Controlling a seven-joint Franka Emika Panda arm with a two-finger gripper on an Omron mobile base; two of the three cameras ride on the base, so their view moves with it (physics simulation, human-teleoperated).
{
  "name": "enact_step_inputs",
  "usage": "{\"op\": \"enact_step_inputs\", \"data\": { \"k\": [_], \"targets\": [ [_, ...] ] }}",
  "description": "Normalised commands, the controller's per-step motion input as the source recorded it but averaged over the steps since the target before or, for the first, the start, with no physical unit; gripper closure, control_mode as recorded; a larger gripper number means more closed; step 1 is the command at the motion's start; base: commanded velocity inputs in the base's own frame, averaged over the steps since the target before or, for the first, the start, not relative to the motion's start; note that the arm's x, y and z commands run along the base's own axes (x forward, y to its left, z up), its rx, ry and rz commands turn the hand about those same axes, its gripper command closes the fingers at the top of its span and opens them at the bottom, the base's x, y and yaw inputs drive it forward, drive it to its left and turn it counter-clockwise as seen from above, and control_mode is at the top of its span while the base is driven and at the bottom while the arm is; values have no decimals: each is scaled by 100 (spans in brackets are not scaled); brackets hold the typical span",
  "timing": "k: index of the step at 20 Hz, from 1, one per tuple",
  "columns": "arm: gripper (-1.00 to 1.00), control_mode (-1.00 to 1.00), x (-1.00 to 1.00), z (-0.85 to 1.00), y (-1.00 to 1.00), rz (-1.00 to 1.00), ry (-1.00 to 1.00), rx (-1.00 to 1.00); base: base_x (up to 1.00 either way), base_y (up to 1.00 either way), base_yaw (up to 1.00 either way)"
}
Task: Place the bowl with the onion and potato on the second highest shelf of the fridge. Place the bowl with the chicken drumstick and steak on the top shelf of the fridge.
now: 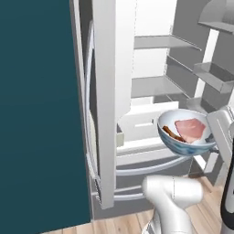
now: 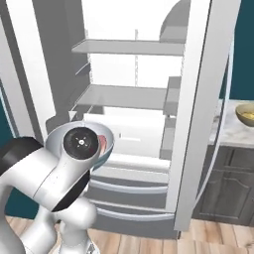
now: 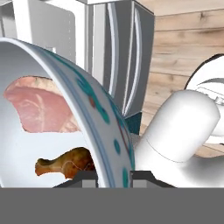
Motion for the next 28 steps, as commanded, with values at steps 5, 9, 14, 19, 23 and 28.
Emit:
{"op": "enact_step_inputs", "data": {
  "k": [5,9,14,19,23,28],
  "targets": [
    [100,100,0,0,0,0,0,0,61,-9,0],
    [100,100,0,0,0,0,0,0,47,-28,0],
    [100,100,0,0,0,0,0,0,51,-3,0],
    [100,100,0,0,0,0,0,0,62,0,0],
    [100,-100,0,8,0,0,-3,0,11,-4,0],
    [100,-100,-14,84,0,0,-28,-1,0,0,0]
  ]
}}
